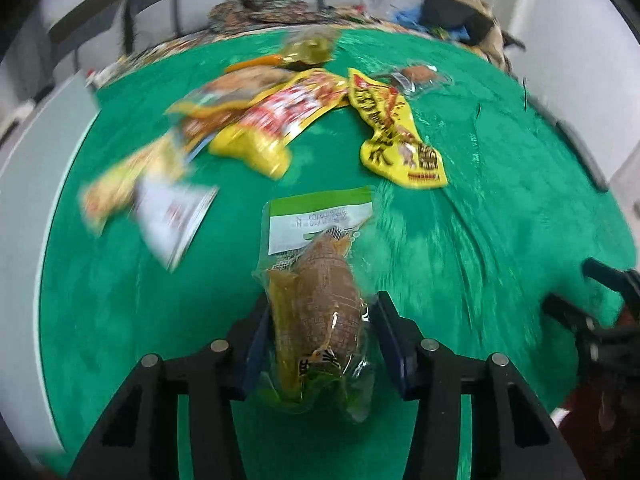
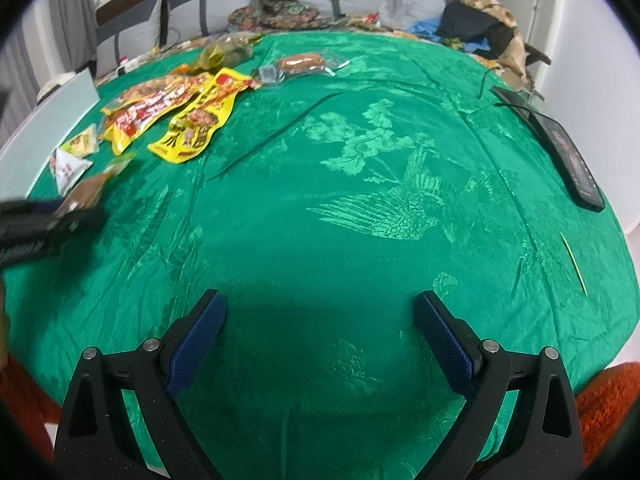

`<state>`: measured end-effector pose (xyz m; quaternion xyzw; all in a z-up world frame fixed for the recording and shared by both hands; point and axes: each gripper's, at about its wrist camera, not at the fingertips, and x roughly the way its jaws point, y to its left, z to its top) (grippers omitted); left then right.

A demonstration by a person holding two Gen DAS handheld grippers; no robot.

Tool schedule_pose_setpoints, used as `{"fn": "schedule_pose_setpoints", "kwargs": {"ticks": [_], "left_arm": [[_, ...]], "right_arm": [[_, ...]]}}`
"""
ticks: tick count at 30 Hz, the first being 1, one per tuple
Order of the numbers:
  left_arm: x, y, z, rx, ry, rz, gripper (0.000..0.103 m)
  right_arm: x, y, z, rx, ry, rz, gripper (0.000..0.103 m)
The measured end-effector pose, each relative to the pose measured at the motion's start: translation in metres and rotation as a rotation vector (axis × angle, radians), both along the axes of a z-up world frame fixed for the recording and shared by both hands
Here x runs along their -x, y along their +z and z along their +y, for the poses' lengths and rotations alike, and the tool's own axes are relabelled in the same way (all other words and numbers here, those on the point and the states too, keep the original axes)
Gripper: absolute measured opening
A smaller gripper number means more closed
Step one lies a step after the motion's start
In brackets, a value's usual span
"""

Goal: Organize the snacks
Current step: 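Grasp the clear-wrapped sausage with the left tool while the right tool approaches the yellow packet, then carry the sausage into the white box with the left tool while the right tool carries the yellow packet there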

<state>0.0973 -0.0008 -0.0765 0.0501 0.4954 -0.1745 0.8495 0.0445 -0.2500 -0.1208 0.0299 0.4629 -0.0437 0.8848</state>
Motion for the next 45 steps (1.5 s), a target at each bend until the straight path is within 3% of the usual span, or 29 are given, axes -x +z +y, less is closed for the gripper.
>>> {"fn": "schedule_pose_setpoints", "kwargs": {"ticks": [2, 4, 6, 12, 15, 16, 18, 19, 20, 25, 35, 37, 40, 45], "left_arm": [[0.013, 0.001, 0.019, 0.050, 0.048, 0.003, 0.049], [0.015, 0.003, 0.035, 0.088, 0.084, 0.013, 0.049], [0.014, 0.007, 0.045, 0.119, 0.106, 0.008, 0.049], [0.013, 0.013, 0.062, 0.160, 0.119, -0.015, 0.049], [0.014, 0.013, 0.064, 0.163, 0.112, -0.010, 0.049], [0.015, 0.014, 0.064, 0.169, 0.109, -0.012, 0.049], [0.017, 0.017, 0.065, 0.179, 0.102, -0.021, 0.049], [0.017, 0.019, 0.065, 0.189, 0.100, -0.025, 0.049], [0.016, 0.020, 0.066, 0.200, 0.098, -0.026, 0.049], [0.014, 0.026, 0.065, 0.257, 0.091, -0.024, 0.049], [0.023, 0.039, 0.072, 0.347, 0.096, -0.015, 0.049], [0.024, 0.042, 0.076, 0.366, 0.102, -0.008, 0.049], [0.028, 0.053, 0.087, 0.389, 0.124, -0.007, 0.049], [0.037, 0.096, 0.146, 0.468, 0.212, -0.067, 0.049]], "right_arm": [[-0.001, 0.005, -0.005, -0.051, -0.012, 0.024, 0.096], [-0.008, 0.018, -0.015, -0.175, -0.056, -0.015, 0.096], [-0.027, 0.030, -0.019, -0.211, -0.080, -0.042, 0.096], [-0.145, 0.041, 0.013, -0.235, -0.036, 0.053, 0.094], [-0.196, 0.020, 0.046, -0.198, 0.005, 0.147, 0.094], [-0.211, 0.010, 0.059, -0.156, 0.020, 0.185, 0.096], [-0.219, 0.008, 0.079, -0.031, 0.053, 0.166, 0.092], [-0.220, 0.008, 0.090, 0.007, 0.101, 0.166, 0.080], [-0.216, 0.011, 0.095, 0.015, 0.132, 0.145, 0.056], [-0.185, 0.023, 0.086, -0.070, 0.155, 0.196, 0.042], [-0.074, 0.025, -0.004, -0.770, -0.066, 0.040, 0.041], [-0.064, 0.019, -0.008, -0.822, -0.090, 0.044, 0.041], [-0.057, 0.019, 0.001, -0.801, -0.086, 0.064, 0.041], [-0.069, 0.059, 0.039, -0.815, 0.030, 0.019, 0.041]]}}
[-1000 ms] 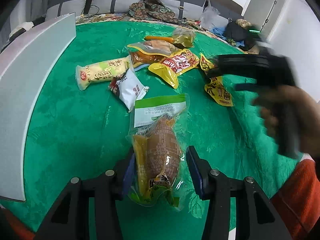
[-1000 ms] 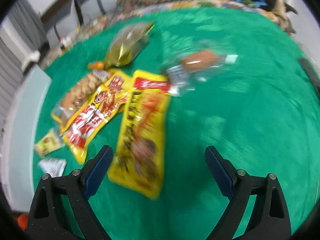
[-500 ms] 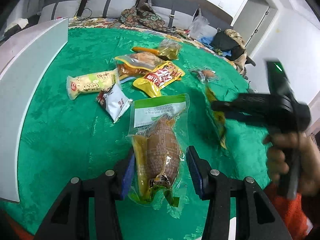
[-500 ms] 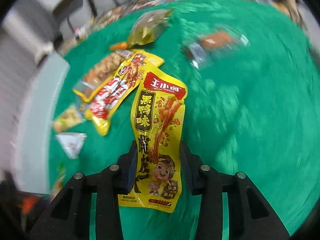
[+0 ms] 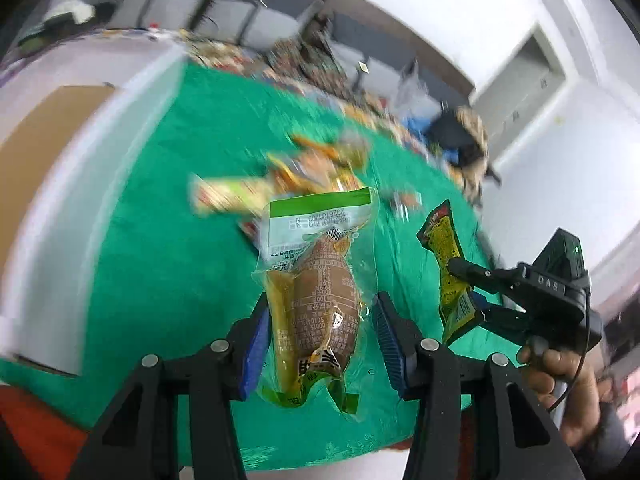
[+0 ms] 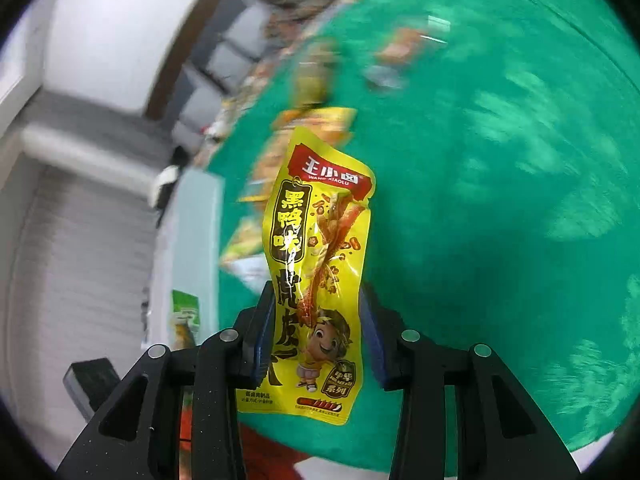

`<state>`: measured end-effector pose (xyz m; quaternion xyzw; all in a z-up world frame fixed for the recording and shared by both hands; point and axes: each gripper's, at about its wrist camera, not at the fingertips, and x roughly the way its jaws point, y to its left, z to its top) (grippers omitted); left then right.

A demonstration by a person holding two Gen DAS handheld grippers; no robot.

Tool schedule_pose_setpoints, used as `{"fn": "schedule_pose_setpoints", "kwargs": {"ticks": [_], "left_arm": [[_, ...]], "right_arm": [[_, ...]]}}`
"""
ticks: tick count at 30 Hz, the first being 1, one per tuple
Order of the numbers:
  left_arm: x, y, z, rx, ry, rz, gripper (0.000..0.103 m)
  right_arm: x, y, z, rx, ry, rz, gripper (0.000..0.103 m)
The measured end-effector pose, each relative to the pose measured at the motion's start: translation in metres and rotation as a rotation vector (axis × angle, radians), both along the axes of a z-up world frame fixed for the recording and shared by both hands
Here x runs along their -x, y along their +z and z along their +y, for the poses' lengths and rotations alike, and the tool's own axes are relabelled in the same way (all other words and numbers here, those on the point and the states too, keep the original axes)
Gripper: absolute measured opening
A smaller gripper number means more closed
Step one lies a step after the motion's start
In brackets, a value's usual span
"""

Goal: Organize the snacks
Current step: 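Carry the sausage into the white box with the left tool while the right tool carries the yellow packet there, then open both tools over the box and return them to the snack pile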

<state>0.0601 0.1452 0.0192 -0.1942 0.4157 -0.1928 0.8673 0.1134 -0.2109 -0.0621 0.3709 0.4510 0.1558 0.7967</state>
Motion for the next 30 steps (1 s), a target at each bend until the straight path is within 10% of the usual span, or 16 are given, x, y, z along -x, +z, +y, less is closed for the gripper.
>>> {"fn": "schedule_pose_setpoints", "kwargs": {"ticks": [5, 13, 21, 23, 25, 30], "left_arm": [[-0.005, 0.046, 0.100, -0.022, 0.198, -0.054, 0.049], [-0.029, 0.060, 0.221, -0.264, 0.428, -0.035, 0.049], [-0.031, 0.022, 0.248, -0.400, 0.473, 0.039, 0.051], [-0.038, 0.009, 0.253, -0.465, 0.494, 0.070, 0.070], [-0.040, 0.000, 0.254, -0.524, 0.530, 0.109, 0.090], [-0.027, 0.005, 0.240, -0.544, 0.543, 0.070, 0.091]], "right_arm": [[-0.032, 0.075, 0.090, -0.001, 0.193, -0.151, 0.041], [-0.061, 0.159, 0.279, 0.044, 0.524, -0.327, 0.042], [-0.073, 0.123, 0.396, 0.135, 0.645, -0.310, 0.044], [-0.077, 0.107, 0.412, 0.177, 0.656, -0.273, 0.065], [-0.076, 0.096, 0.413, 0.244, 0.662, -0.223, 0.076], [-0.070, 0.087, 0.365, 0.275, 0.588, -0.256, 0.076]]}}
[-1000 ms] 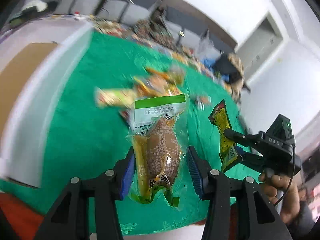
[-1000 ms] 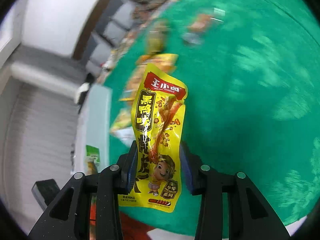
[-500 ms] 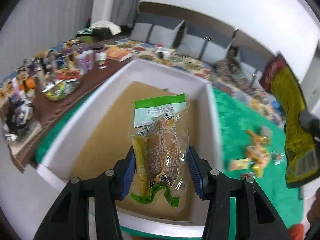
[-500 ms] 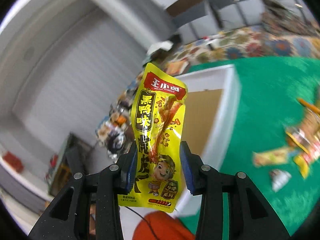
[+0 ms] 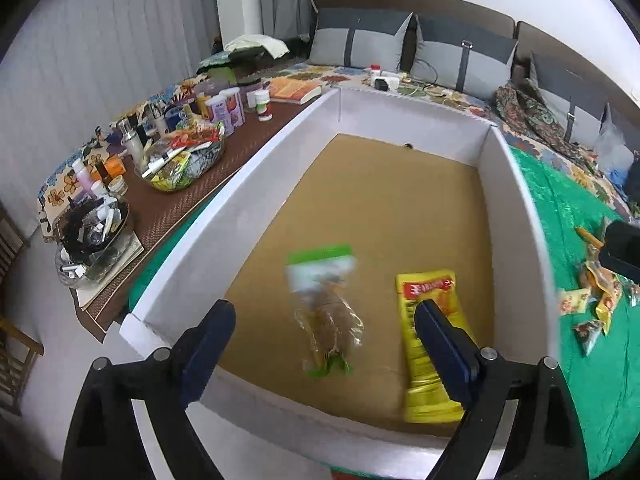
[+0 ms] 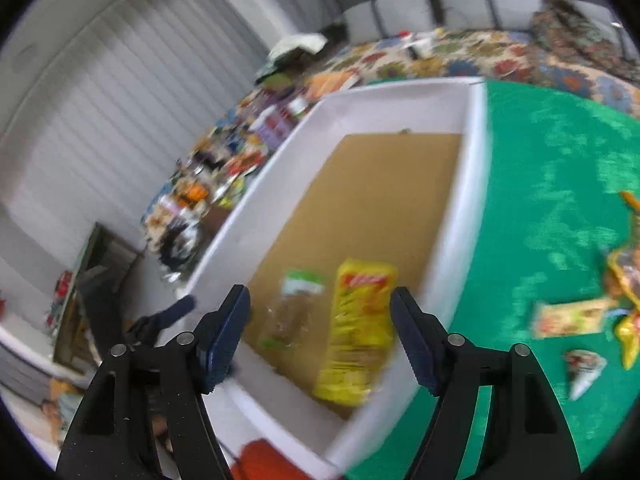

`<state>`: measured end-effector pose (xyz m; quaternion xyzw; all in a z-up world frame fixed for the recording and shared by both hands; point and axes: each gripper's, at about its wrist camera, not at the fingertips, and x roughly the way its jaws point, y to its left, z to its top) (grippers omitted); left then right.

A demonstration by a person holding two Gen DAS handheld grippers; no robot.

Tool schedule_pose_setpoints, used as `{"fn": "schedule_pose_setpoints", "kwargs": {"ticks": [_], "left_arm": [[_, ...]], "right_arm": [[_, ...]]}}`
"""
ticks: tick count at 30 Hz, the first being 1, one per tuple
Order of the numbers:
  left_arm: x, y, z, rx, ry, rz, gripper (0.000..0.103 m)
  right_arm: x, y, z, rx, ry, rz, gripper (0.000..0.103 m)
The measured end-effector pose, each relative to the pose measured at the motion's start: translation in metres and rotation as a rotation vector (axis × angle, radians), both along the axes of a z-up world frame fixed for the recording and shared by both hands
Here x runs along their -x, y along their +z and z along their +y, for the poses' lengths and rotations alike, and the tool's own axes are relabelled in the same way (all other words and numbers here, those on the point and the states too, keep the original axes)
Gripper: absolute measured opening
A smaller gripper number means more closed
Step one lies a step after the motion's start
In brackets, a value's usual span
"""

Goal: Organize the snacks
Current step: 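Open both tools over the box and return them to the snack pile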

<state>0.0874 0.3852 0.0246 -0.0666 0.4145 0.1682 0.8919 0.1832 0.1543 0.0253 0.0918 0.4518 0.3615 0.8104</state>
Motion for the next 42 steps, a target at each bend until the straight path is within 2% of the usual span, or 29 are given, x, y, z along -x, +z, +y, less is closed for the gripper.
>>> {"fn": "schedule_pose_setpoints", "kwargs": {"ticks": [3, 7, 9, 11, 13, 15, 19, 22, 25, 26, 28, 42], "left_arm": [[0.004, 0.015, -0.029, -0.038, -0.043, -0.029, 0.093], [0.008, 0.035, -0.091, -0.025, -0.181, -0.080, 0.097], [0.009, 0.040, -0.130, 0.005, -0.285, -0.095, 0.101], [0.007, 0.036, -0.173, 0.048, -0.393, -0.090, 0.103], [0.000, 0.020, -0.213, 0.098, -0.480, -0.051, 0.103], [-0.013, -0.009, -0.253, 0.123, -0.532, 0.016, 0.103], [-0.043, -0.077, -0.311, 0.078, -0.551, 0.136, 0.102], [-0.059, -0.106, -0.339, 0.022, -0.541, 0.143, 0.102], [-0.072, -0.124, -0.355, -0.007, -0.534, 0.130, 0.103], [-0.074, -0.125, -0.355, 0.019, -0.525, 0.090, 0.103], [-0.080, -0.126, -0.355, 0.035, -0.499, 0.079, 0.103], [-0.084, -0.129, -0.355, 0.041, -0.498, 0.078, 0.103]], "right_arm": [[0.007, -0.008, -0.048, 0.041, -0.070, -0.064, 0.076], [0.022, -0.048, -0.125, 0.285, -0.155, -0.189, 0.075], [0.031, -0.075, -0.173, 0.413, -0.217, -0.201, 0.075], [0.044, -0.100, -0.232, 0.499, -0.309, -0.186, 0.075], [0.053, -0.117, -0.279, 0.549, -0.398, -0.166, 0.075], [0.062, -0.128, -0.320, 0.579, -0.485, -0.150, 0.075], [0.072, -0.134, -0.381, 0.560, -0.607, -0.152, 0.078], [0.062, -0.134, -0.403, 0.551, -0.635, -0.146, 0.079], [0.046, -0.137, -0.425, 0.501, -0.676, -0.094, 0.088], [0.042, -0.136, -0.425, 0.503, -0.687, -0.088, 0.092], [0.034, -0.138, -0.426, 0.500, -0.690, -0.078, 0.096], [0.034, -0.139, -0.426, 0.500, -0.690, -0.078, 0.096]]}}
